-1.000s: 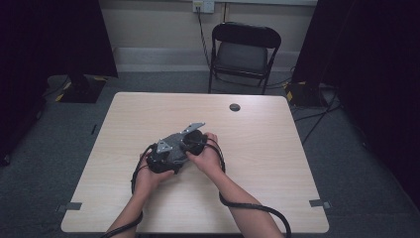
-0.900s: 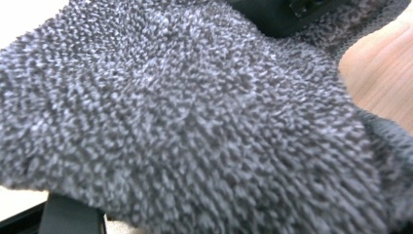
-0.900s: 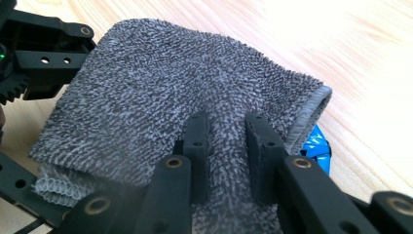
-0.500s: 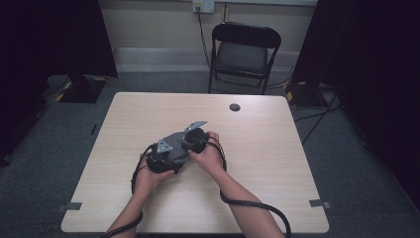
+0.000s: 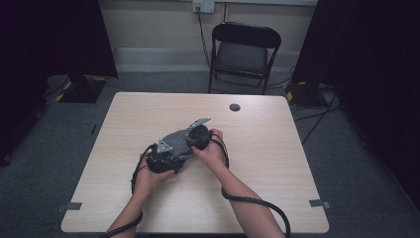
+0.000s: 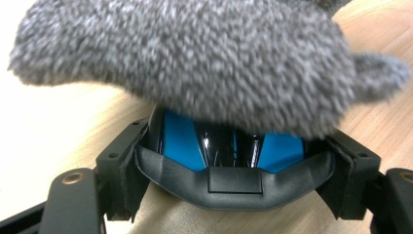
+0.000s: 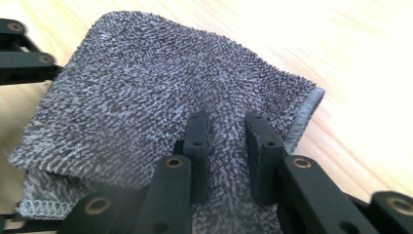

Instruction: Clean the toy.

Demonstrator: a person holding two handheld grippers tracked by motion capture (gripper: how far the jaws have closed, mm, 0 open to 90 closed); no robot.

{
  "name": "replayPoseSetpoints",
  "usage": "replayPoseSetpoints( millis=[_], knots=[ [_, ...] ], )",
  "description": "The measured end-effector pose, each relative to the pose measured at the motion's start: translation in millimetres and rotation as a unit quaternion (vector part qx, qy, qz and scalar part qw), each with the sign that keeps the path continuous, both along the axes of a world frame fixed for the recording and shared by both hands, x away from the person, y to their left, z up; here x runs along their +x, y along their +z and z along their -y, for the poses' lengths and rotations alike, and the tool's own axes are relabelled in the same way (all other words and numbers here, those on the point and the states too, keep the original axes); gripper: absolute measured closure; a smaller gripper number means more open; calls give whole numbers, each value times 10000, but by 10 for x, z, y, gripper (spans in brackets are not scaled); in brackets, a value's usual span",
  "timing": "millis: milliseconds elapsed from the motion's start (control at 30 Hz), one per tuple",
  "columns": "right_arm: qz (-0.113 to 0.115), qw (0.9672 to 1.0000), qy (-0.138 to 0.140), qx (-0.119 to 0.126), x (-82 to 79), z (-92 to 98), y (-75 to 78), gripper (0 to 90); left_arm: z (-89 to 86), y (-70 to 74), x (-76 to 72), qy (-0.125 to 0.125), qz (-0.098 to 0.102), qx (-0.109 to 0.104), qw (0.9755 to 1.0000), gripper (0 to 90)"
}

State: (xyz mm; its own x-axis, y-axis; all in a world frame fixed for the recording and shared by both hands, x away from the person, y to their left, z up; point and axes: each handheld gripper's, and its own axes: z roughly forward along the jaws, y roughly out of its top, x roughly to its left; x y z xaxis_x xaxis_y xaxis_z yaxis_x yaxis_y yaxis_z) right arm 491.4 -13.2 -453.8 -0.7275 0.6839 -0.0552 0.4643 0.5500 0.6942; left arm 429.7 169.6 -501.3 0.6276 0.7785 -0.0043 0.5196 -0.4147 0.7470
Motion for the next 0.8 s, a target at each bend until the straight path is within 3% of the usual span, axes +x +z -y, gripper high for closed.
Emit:
replayPoseSetpoints(
  millis=[800],
  knots=[
    [-67, 9989, -455, -110, 224, 269, -61, 737, 0, 0, 0, 1, -4, -2, 10000, 240]
  ],
)
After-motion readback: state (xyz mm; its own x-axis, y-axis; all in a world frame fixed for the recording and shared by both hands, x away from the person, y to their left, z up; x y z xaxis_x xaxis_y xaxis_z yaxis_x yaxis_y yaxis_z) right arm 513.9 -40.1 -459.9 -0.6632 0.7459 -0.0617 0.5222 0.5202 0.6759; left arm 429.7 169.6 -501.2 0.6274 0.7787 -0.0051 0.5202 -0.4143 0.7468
